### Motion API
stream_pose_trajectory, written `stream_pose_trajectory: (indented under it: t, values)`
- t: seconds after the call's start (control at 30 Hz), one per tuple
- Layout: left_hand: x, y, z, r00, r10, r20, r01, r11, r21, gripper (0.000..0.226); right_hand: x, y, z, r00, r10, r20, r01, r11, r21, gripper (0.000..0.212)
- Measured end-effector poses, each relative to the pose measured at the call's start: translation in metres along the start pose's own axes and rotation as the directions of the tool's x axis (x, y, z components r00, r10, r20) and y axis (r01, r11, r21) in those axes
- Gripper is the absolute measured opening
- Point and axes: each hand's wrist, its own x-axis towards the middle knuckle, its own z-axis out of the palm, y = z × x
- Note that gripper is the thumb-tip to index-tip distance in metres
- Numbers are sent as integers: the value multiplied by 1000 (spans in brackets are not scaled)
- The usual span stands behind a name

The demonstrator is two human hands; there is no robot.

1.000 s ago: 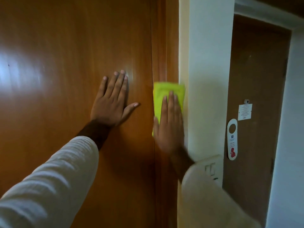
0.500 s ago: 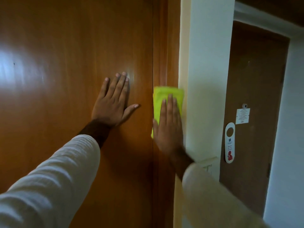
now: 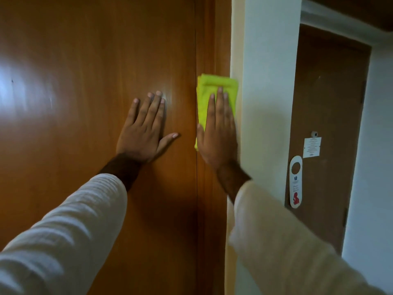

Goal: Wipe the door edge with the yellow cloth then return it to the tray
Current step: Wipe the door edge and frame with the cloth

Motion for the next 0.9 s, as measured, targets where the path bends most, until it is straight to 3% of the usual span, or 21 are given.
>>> stream_pose_trajectory:
  t: [0.13,0.3,0.37,0.43,0.53,0.6,0.67,0.73,0.83,0.9]
  values:
    - [1,-1,3,1000,-2,22,3,1000,-15,96,-70,5,12,997,12,75,-11,1000,-4,80]
    - [1,2,-11,995,-15,101,21,998,-53,94,-79,6,14,995,15,101,-15,1000,4,82]
    - [3,5,-22,991,-60,123,78,986,-146,93,-80,6,14,994,12,110,-13,1000,7,84]
    - [9,8,-33,985,-109,130,150,920,-362,90,-79,7,13,993,5,116,-6,1000,11,86]
    - [23,24,-45,967,-150,205,252,669,-699,76,-79,7,9,991,-2,132,0,1000,18,91]
    - [34,41,-51,921,-145,362,390,393,-833,65,-79,9,6,989,-28,146,23,999,33,95]
    - [42,55,-55,854,-85,513,520,118,-846,52,-79,11,2,986,-50,161,40,997,66,98]
    - [43,64,-54,800,-13,599,596,-82,-798,36,-79,14,-2,983,-65,173,45,992,120,99]
    - [38,72,-56,745,42,665,651,-261,-713,40,-78,18,-12,977,-91,195,51,978,200,96]
    - [32,77,-52,742,43,669,652,-277,-706,37,-76,19,-19,968,-116,224,53,962,269,91]
